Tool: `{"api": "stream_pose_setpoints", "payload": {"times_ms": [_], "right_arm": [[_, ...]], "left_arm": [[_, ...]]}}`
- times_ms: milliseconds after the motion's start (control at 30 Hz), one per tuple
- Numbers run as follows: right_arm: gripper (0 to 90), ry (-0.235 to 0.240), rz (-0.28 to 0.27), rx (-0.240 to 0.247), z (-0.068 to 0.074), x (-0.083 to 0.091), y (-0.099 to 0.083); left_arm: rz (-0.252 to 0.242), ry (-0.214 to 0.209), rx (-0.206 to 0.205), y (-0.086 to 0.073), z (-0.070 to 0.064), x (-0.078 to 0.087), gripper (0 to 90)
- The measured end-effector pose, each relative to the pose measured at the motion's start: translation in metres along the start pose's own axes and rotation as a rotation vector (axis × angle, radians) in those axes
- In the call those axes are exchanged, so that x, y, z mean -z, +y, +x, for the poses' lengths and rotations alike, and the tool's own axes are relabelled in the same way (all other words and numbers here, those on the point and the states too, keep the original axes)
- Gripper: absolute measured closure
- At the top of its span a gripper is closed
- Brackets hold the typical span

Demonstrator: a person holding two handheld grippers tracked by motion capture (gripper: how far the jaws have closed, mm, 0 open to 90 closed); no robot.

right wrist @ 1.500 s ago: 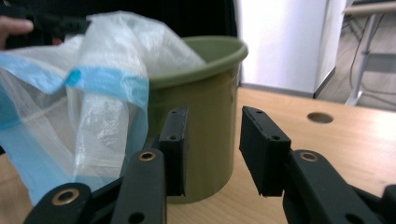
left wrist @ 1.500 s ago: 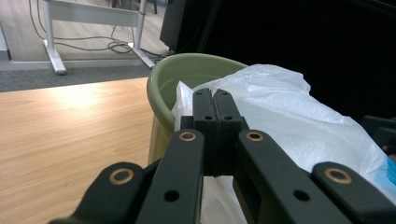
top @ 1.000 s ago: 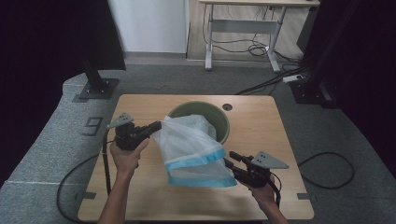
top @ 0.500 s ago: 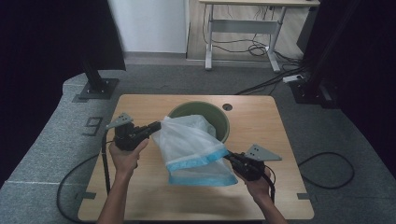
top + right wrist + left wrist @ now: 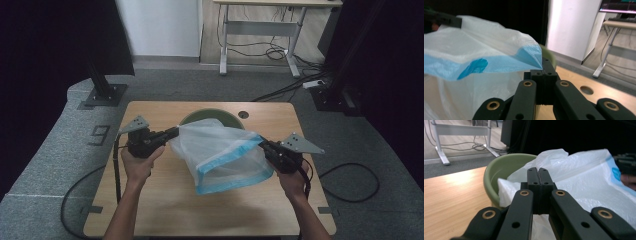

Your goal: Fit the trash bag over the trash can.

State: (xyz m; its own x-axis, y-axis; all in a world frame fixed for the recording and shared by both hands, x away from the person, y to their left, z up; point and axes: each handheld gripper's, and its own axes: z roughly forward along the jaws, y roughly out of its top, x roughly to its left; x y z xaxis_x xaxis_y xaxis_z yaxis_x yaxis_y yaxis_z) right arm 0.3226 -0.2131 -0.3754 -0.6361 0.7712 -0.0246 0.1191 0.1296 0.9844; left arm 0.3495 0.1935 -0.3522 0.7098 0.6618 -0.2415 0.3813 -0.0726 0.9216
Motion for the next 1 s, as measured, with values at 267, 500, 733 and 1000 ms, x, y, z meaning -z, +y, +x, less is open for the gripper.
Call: {"api": "stream_pose_setpoints", "payload": {"times_ms": [267, 500, 733, 1000], "right_arm": [[88.7, -0.043, -0.058, 0.030, -0.004, 0.000, 0.024], [88.7, -0.042, -0.046, 0.002, -0.008, -0.014, 0.019], [88.7, -0.032, -0.010, 0.027, 0.000, -0.022, 0.012], [88.7, -0.027, 0.005, 0.033, 0.004, -0.024, 0.011]], "left_arm": [[-0.009, 0.008, -0.005, 0.009, -0.003, -0.003, 90.0], [0.025, 0.018, -0.005, 0.007, 0.000, -0.005, 89.9], [0.051, 0.024, -0.085, 0.011, -0.018, -0.003, 59.8], [0.138, -0.002, -0.167, 0.014, -0.044, -0.016, 39.8]]}}
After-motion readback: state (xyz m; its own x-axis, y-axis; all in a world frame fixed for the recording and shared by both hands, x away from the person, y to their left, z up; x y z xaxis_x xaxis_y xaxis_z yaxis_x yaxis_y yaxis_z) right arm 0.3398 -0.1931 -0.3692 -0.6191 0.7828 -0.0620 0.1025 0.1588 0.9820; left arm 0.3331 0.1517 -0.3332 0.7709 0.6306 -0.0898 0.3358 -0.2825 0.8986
